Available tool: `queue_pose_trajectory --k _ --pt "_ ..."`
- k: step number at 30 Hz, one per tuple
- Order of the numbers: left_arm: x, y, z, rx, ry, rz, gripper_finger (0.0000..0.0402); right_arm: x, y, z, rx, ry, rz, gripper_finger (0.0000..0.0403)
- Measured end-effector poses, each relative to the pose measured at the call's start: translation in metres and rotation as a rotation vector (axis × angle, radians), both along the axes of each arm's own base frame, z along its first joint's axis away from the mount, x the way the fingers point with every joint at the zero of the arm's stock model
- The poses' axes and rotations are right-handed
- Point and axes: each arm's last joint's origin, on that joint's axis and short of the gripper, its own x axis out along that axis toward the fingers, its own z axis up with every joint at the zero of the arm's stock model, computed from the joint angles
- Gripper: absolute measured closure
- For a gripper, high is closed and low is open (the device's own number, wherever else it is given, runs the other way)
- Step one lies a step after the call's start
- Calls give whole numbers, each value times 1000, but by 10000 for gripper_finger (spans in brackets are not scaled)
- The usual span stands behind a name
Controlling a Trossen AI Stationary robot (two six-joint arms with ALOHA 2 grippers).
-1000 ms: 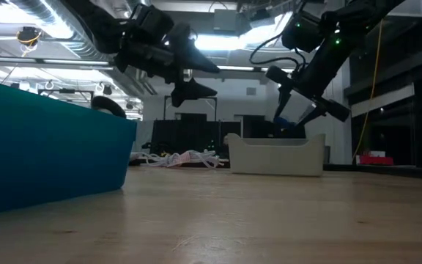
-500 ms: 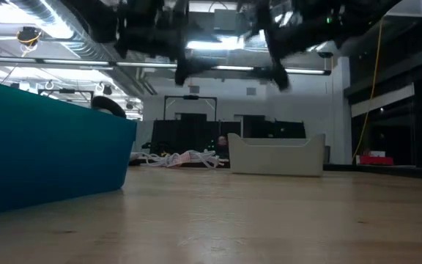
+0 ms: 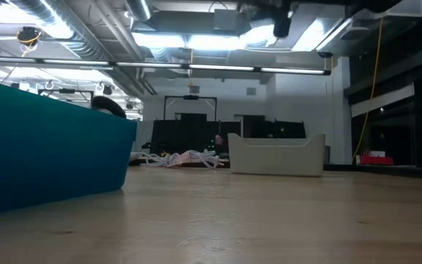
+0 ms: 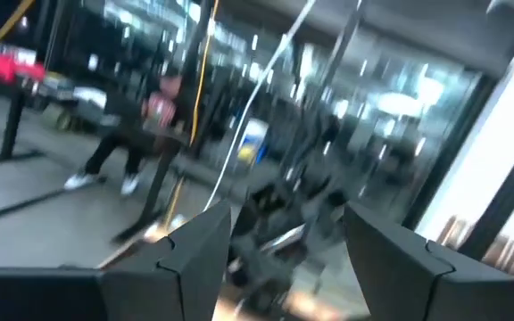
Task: Pick & Place Office items
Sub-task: Return to Home Position
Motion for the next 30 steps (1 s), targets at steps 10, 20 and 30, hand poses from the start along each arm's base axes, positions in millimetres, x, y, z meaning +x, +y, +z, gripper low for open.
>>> queue_pose_trajectory --k 10,20,30 --pt "-106 -40 33 36 -263 -31 190 -6 17 11 -116 -71 138 109" --pt "-198 -84 12 208 -269 -279 186 -54 38 51 -614 -279 87 109" --pt "-212 -87 -76 163 -132 -126 185 -142 44 48 -678 -62 -83 109"
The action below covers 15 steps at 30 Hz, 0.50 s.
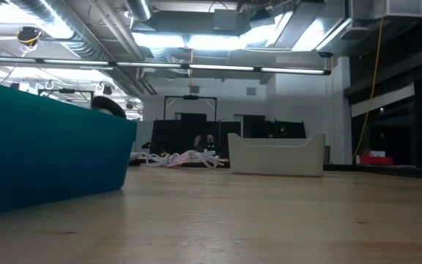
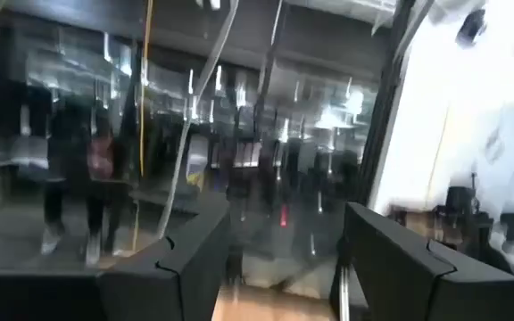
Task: Pick & Place Office items
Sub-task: Return to Home Position
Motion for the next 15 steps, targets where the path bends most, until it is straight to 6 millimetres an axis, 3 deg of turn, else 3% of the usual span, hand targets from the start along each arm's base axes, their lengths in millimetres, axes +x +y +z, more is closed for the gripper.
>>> queue_pose_trajectory --k 3,5,7,10,15 --pt "27 9 -23 -20 127 -75 183 -3 1 -34 -15 11 -80 109" --pt "45 16 -27 17 52 -87 182 -3 1 -62 14 -29 -102 109" --pt "60 22 -49 16 31 -92 183 -2 1 -90 32 -95 -100 109" --pt "76 27 -65 8 -46 -131 185 -3 2 -127 69 -162 -53 109" --pt "100 35 -99 -87 8 -180 183 -6 4 -155 104 -185 45 109"
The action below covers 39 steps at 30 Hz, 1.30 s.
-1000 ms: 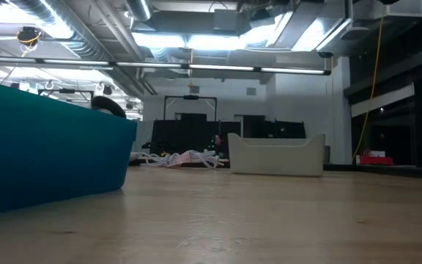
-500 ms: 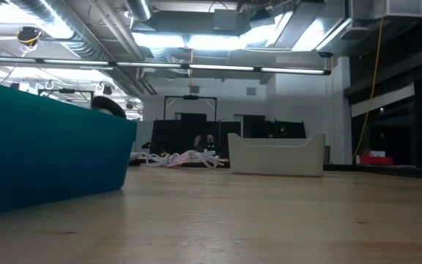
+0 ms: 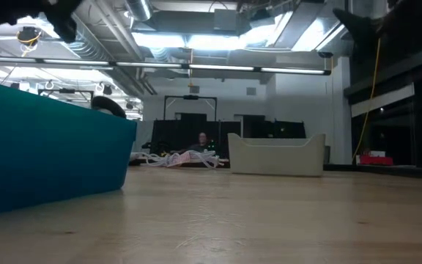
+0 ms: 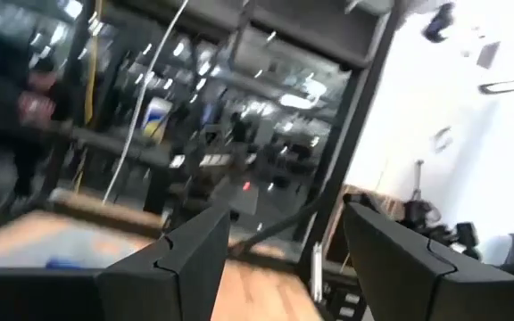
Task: Pick & Place Office items
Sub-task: Return to Home Position
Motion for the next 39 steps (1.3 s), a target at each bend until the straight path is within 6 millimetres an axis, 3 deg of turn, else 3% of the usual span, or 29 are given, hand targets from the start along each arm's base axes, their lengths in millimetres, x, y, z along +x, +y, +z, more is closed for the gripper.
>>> queue_pose_trajectory --k 3,6,11,17,22,33,39 --pt "3 1 -7 33 -60 -7 180 1 1 -6 -14 38 12 109" --pt "12 5 -30 -1 21 20 181 4 1 -19 -39 144 12 109" --pt "19 9 -53 -48 56 65 185 6 2 -34 -98 254 40 109" --pt "25 16 -82 -91 191 246 181 6 4 -49 -144 375 102 109" --pt "24 20 -92 -81 288 375 175 6 5 -58 -155 465 113 109" --pt "25 20 -92 -107 287 372 165 5 3 -74 -188 621 54 109" --pt "26 21 -94 -117 312 368 168 6 3 -69 -188 571 45 109"
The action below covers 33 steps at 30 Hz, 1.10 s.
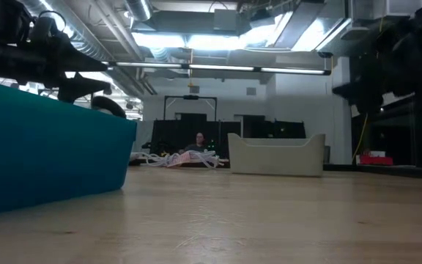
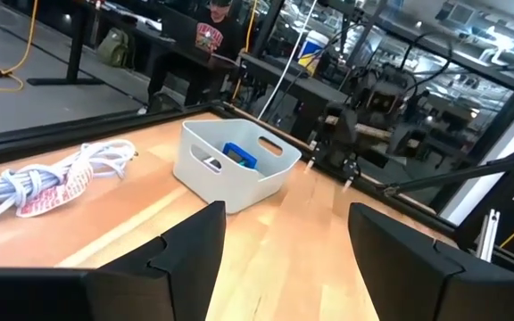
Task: Pick & Place Office items
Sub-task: Return to Home Position
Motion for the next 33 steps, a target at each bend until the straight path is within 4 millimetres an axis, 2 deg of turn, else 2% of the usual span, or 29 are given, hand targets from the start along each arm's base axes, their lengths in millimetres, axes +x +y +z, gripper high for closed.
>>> queue_pose_trajectory --k 5,12,15,19,22,30,33 --pt "1 0 -1 -32 9 0 165 1 3 11 -21 -115 97 109" --pt "1 0 -1 -36 7 0 168 0 3 5 -7 -54 108 109" --pt "1 0 -1 -36 7 0 168 0 5 5 119 -34 150 109" --pt "1 0 -1 -36 7 0 165 -1 8 5 379 19 210 109" --pt "1 0 -1 -36 7 0 165 -1 8 5 486 43 206 109" --pt "-3 -1 6 -4 -78 -3 168 -2 8 4 530 63 196 109" --pt "-3 -2 11 11 -121 -11 166 -9 7 11 532 -2 214 109"
